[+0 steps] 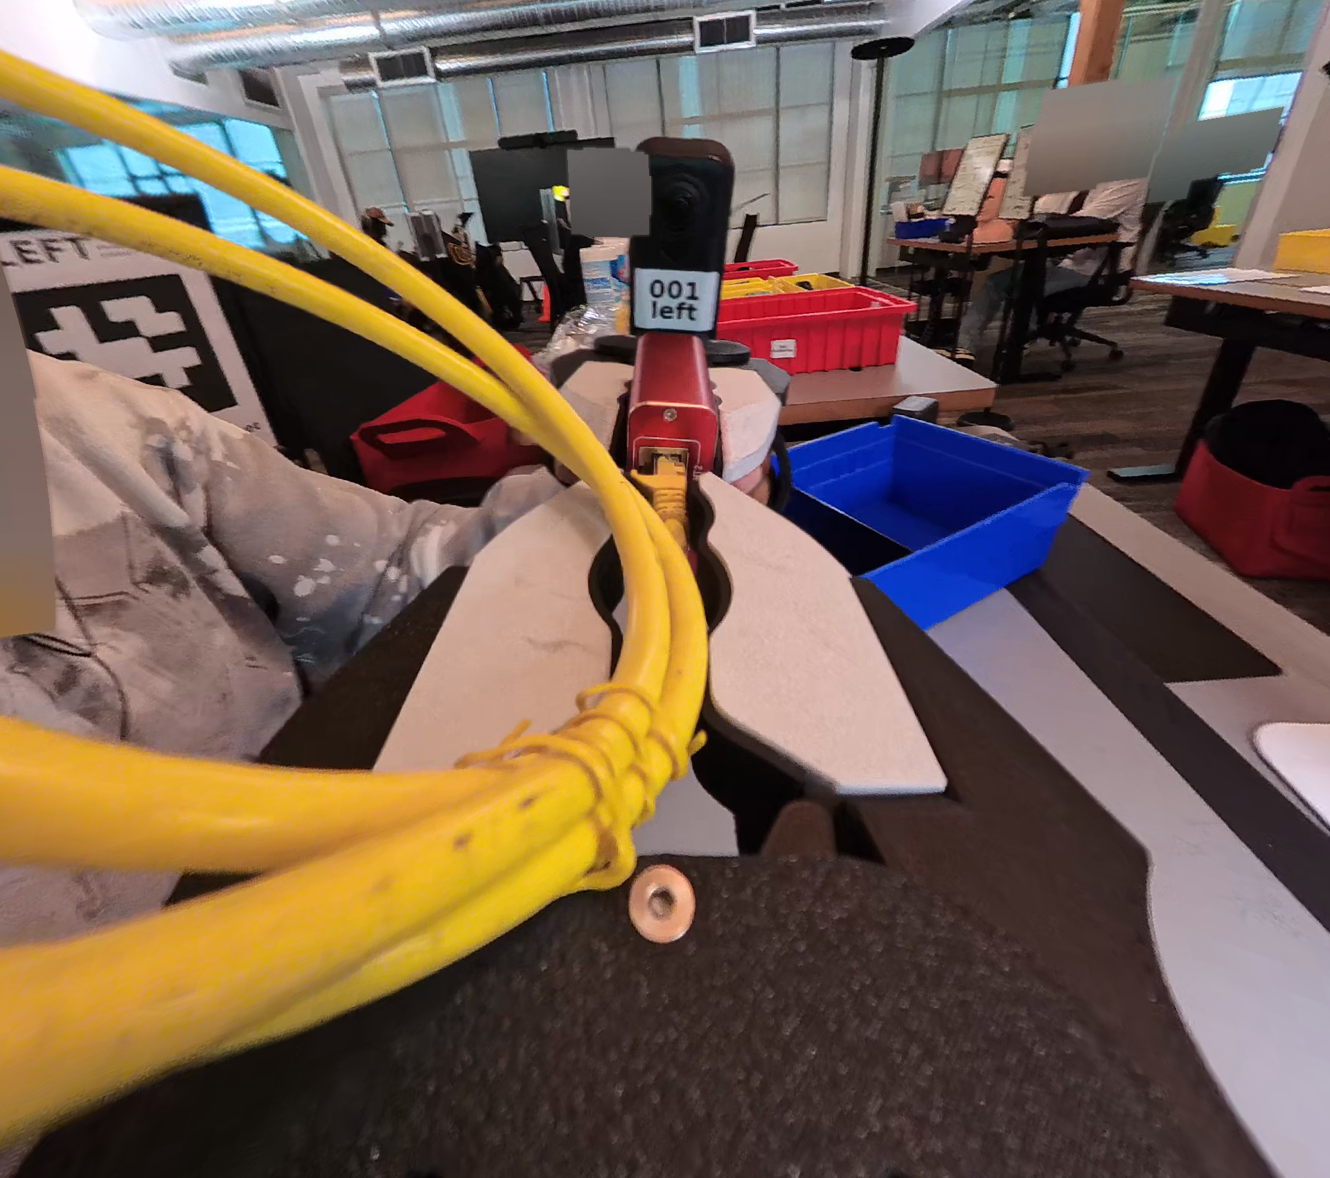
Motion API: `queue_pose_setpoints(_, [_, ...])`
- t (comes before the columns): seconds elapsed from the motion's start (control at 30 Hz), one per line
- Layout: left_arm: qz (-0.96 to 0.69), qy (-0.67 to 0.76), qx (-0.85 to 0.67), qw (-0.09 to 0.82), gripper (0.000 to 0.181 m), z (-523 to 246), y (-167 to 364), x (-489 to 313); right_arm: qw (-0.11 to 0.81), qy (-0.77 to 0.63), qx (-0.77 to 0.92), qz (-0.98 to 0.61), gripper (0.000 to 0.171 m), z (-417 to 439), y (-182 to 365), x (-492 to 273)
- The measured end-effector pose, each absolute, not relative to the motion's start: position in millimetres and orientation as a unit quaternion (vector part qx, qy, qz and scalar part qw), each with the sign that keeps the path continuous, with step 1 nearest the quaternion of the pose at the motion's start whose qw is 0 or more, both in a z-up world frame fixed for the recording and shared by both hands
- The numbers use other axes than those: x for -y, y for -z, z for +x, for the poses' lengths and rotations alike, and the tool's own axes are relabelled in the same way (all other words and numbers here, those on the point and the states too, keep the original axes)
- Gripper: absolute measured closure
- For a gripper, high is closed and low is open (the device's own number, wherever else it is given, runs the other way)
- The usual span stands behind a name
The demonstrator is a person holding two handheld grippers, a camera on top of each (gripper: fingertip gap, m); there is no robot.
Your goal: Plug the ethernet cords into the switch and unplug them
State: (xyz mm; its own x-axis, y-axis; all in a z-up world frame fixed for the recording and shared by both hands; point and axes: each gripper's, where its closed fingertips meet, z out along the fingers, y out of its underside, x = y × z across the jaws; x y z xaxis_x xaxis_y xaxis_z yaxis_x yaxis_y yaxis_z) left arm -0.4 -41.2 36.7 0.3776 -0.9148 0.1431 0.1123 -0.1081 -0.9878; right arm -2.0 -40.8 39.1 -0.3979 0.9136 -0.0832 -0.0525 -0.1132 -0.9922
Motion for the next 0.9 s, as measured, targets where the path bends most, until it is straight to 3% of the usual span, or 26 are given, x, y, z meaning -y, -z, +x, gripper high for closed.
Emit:
queue_pose_setpoints(0.27, [-0.58,0.367,-0.316,0.655,0.151,-4.6,-43.3,30.4,0.474,-0.577,0.525,-0.409,0.157,-7.1,-45.5,26.5])
queue_pose_setpoints(0.53, [-0.567,0.341,-0.308,0.683,0.151,-6.9,-48.6,27.0,0.47,-0.564,0.54,-0.413,0.158,-4.4,-43.7,25.0])
queue_pose_setpoints(0.67, [-0.473,0.424,-0.214,0.742,0.152,-76.1,-100.4,47.1,0.503,-0.57,0.468,-0.451,0.162,39.9,-51.8,-31.5])
queue_pose_setpoints(0.77, [-0.515,0.359,-0.246,0.739,0.152,-82.2,-101.6,50.9,0.506,-0.524,0.467,-0.502,0.161,49.3,-46.2,-52.7])
queue_pose_setpoints(0.9, [-0.549,0.32,-0.253,0.729,0.152,-86.2,-96.1,46.1,0.463,-0.364,0.487,-0.645,0.158,74.4,10.2,-114.0])
